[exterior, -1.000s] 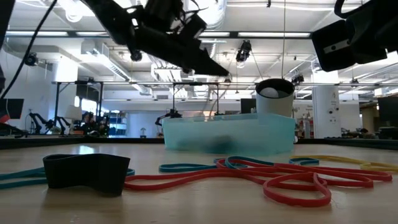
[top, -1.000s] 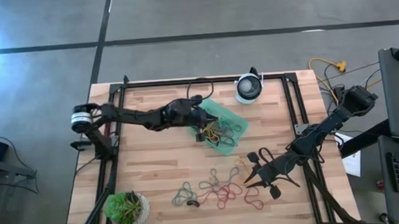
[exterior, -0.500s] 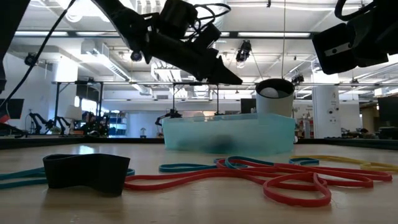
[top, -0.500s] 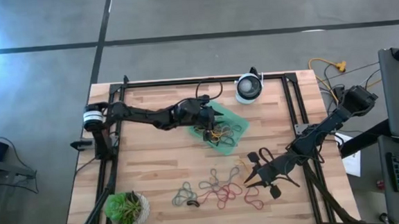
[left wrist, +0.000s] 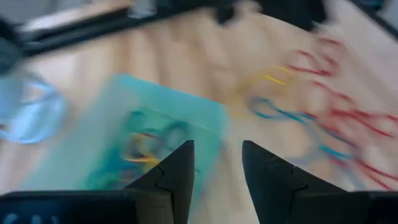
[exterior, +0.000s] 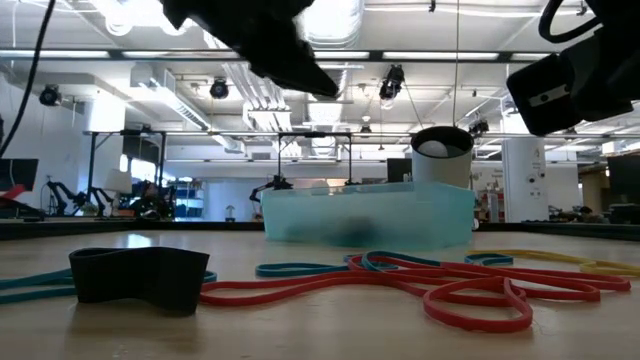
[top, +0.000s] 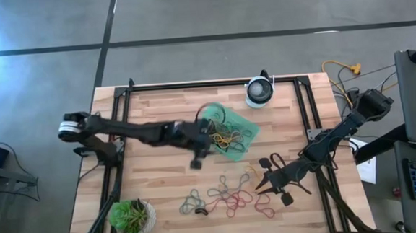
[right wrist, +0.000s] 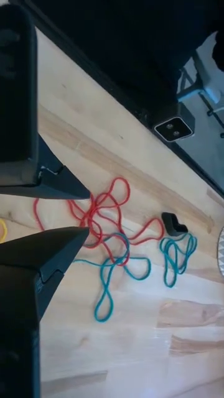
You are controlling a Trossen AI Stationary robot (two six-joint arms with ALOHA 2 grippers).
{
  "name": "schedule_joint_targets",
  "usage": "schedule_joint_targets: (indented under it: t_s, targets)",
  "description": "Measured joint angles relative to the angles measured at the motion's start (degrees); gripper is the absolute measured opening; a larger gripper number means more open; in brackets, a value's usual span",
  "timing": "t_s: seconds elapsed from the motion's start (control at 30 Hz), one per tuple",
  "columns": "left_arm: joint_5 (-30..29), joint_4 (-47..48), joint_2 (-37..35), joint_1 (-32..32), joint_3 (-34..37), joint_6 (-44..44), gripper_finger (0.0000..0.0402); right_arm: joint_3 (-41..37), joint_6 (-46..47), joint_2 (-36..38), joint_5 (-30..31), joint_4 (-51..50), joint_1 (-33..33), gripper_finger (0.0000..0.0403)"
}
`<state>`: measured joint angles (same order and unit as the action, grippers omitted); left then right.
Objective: Pick and place rubber bands into bin
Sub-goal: Put the black rubber band into the blue bin
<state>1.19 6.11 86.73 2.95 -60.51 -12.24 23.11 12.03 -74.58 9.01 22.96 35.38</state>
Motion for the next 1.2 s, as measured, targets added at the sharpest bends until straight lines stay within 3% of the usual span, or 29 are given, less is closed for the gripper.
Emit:
schedule_joint_targets:
  t_s: [0.3,0.6,0.87,1.03,1.2]
  targets:
    - [-0.72,-1.1,-4.83,14.51,11.22,3.2,0.0121,0.35,0.08,-10.29,0.82,4.07,-0.16,0.0077]
    - [-2.43,-11.93,-5.53,22.38,20.91,10.43,0.0121,6.57,-5.3,-20.24,9.39,6.13,-0.72,0.0077]
    - [-2.6,-16.03,-4.77,25.4,22.78,15.41,0.0121,14.84,-11.06,-24.74,5.45,6.17,-1.9,0.0077]
    - [-2.21,-24.88,-0.48,27.11,24.15,16.41,0.0121,19.09,-15.21,-26.82,2.33,5.75,-2.03,0.0077]
    - [-2.13,-25.68,4.28,28.42,23.36,16.41,0.0121,22.73,-17.42,-29.33,1.04,5.91,-2.41,0.0077]
